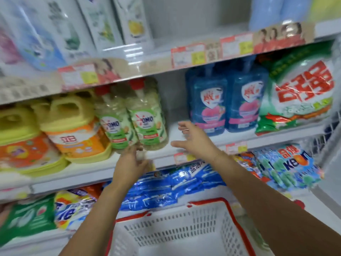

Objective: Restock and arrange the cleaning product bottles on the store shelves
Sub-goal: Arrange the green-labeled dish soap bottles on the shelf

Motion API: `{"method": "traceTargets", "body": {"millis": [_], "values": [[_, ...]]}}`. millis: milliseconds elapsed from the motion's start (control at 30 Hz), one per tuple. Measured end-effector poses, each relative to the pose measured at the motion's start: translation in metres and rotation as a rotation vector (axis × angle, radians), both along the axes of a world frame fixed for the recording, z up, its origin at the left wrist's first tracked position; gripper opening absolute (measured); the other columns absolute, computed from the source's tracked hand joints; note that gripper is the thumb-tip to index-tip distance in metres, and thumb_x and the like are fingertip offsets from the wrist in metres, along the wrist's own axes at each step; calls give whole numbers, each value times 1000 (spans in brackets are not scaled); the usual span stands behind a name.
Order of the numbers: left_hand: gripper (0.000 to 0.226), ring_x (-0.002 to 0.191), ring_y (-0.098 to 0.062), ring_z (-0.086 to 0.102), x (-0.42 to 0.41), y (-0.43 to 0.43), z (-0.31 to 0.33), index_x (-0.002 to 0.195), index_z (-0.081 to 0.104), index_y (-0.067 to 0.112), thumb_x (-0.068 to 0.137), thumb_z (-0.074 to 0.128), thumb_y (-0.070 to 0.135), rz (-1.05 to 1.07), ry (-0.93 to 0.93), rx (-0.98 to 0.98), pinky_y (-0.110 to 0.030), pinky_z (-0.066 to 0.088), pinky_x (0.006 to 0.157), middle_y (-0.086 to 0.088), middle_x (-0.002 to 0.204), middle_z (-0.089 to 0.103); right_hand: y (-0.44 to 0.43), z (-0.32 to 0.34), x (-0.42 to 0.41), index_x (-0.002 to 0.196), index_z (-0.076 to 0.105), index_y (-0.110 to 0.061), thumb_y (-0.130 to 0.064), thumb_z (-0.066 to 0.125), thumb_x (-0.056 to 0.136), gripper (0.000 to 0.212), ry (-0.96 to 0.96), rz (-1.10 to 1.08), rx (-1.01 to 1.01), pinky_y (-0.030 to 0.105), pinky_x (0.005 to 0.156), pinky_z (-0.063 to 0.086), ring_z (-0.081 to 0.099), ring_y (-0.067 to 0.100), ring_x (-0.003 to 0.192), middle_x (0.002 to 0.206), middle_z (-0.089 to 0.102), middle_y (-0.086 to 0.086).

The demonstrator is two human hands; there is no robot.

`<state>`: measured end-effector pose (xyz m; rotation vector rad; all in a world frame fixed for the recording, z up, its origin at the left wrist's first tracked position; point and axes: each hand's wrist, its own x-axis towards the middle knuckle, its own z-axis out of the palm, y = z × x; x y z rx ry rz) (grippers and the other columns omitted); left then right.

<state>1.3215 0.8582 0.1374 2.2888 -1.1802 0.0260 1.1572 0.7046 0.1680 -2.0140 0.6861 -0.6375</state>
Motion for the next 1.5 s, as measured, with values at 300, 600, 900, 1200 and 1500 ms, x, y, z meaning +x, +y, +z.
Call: {"method": "traceTargets", "body": {"millis": [300, 600, 900, 1200, 1500], "values": [[46, 111, -22, 57, 35, 18, -17, 126, 58, 15, 84, 70, 29, -86, -3, 150, -32, 48, 89, -4, 123, 60, 5, 9, 95, 126, 44, -19, -23, 92, 57, 84, -207, -84, 159, 23, 85, 46, 54, 14, 108, 109, 51, -8], [70, 118, -13, 53, 35, 1, 18, 137, 45, 13, 77, 80, 24, -98, 317, -234, -25, 42, 98, 2, 131, 56, 20, 2, 92, 110, 45, -25, -32, 92, 50, 77, -294, -182, -65, 20, 76, 50, 60, 6, 95, 104, 62, -9], [55, 96, 0, 65, 21, 16, 54, 106, 63, 31, 59, 91, 27, -321, 450, -392, -34, 55, 90, 13, 99, 71, 49, 31, 34, 119, 48, -31, -27, 89, 57, 75, -224, 17, -420, 3, 84, 37, 49, -9, 103, 113, 50, -16], [96, 120, 2, 53, -56, 62, 153, 130, 41, 49, 52, 93, 29, -671, 265, -516, -13, 44, 96, 25, 127, 55, 78, 97, -40, 126, 49, -23, -20, 96, 47, 91, -303, 162, -157, 21, 91, 50, 61, 4, 110, 115, 65, -15], [84, 101, -7, 66, -80, 84, 182, 120, 53, 31, 43, 86, 34, -572, 405, -790, -25, 56, 79, 12, 111, 68, 108, 112, -61, 134, 41, -35, -17, 89, 59, 91, -405, 271, -56, 27, 97, 49, 57, 8, 119, 125, 59, -19]]}}
